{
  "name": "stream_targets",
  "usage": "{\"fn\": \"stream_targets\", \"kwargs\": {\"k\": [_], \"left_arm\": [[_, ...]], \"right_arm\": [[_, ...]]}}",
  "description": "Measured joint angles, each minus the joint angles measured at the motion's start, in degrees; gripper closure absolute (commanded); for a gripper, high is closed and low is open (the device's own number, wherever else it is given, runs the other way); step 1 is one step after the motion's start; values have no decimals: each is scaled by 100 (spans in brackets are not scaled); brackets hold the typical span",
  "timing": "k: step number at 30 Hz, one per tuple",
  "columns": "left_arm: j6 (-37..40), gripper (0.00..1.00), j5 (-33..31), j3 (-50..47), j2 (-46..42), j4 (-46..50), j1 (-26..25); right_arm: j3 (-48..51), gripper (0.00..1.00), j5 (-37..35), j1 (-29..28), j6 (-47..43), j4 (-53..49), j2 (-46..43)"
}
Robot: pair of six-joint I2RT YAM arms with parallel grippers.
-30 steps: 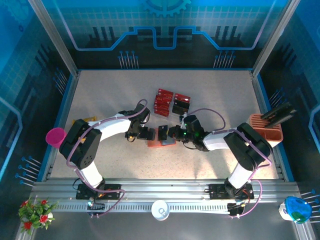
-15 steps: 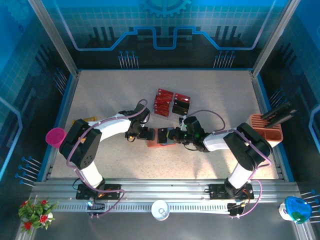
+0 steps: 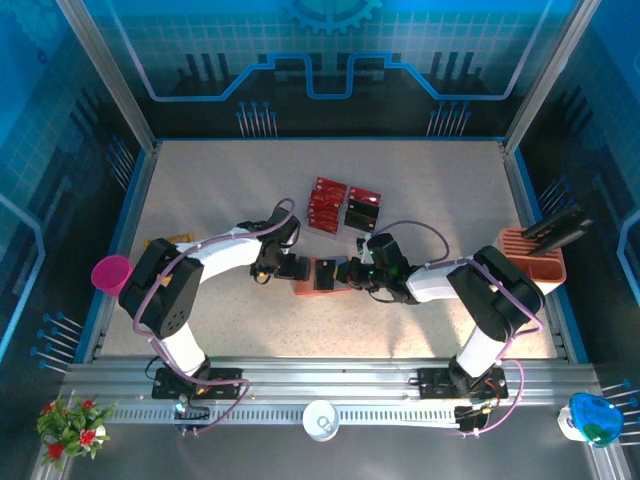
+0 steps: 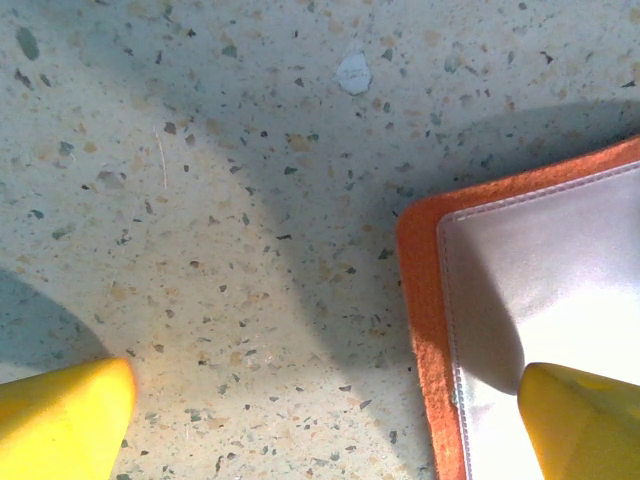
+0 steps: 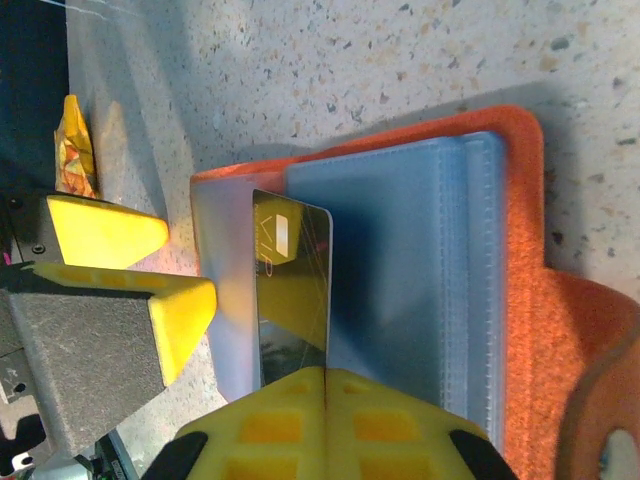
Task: Put the credit cards into the card holder
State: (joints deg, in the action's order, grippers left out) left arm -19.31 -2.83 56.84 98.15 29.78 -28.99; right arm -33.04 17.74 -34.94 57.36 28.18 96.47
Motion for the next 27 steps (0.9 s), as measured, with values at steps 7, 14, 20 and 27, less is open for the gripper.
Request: {"fn": "stream_targets", "kwargs": {"k": [7, 14, 20, 27], "left_arm": [[0, 1, 0, 0, 0, 0, 0], [0, 1, 2, 0, 0, -2, 0], [-13, 1, 4, 0, -20, 0, 22], [-232, 1, 92, 7, -411, 35, 225]], "right_arm": [[-350, 100, 188, -7, -103, -208, 232], [-774, 100, 339, -107, -236, -509, 516], [-1078, 80, 426, -173, -417, -933, 573], [-1502, 63, 470, -175, -907, -1888, 407]]}}
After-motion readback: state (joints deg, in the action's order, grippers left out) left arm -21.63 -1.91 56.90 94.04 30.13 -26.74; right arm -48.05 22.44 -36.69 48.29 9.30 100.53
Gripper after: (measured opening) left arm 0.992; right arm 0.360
